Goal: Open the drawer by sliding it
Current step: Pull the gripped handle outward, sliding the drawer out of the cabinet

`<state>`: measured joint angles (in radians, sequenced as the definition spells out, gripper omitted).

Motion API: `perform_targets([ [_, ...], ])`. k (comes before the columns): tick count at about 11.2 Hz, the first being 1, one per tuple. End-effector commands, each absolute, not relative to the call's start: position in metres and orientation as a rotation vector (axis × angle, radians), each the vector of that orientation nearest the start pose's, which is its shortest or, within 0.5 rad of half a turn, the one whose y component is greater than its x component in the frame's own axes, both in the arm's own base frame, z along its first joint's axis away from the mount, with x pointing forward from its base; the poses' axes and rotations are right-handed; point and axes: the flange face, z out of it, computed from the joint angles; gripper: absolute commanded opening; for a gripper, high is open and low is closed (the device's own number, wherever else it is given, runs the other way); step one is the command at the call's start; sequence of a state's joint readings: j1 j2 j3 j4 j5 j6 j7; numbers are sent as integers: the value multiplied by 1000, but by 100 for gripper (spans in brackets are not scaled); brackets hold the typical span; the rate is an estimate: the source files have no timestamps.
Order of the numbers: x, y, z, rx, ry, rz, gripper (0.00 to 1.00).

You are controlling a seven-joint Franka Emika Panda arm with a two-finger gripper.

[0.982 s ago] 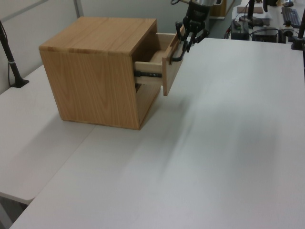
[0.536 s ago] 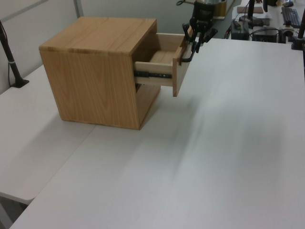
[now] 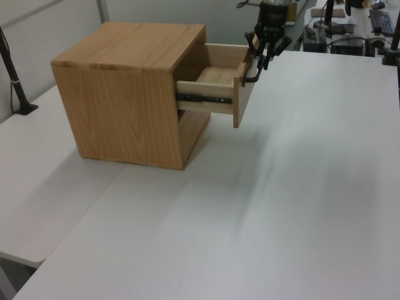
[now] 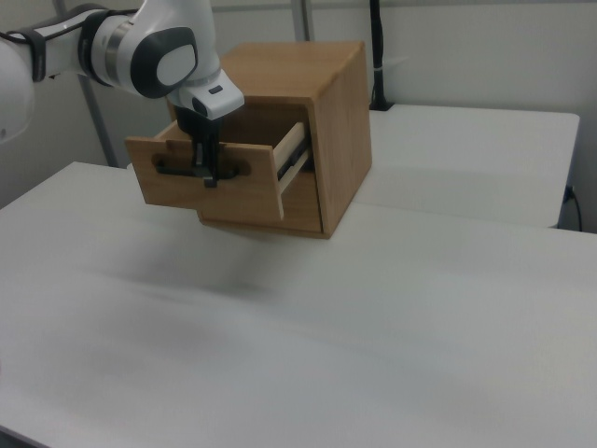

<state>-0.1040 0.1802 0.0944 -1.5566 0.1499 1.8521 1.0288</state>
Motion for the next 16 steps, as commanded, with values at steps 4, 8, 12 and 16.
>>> perform_targets([
  [4, 575, 11, 529, -2650, 1396, 115, 16],
  [8, 560, 12, 526, -2661, 1395, 131, 16],
  [12, 558, 13, 524, -2670, 1400, 142, 100],
  [16, 553, 11, 527, -2687, 1400, 184, 100],
])
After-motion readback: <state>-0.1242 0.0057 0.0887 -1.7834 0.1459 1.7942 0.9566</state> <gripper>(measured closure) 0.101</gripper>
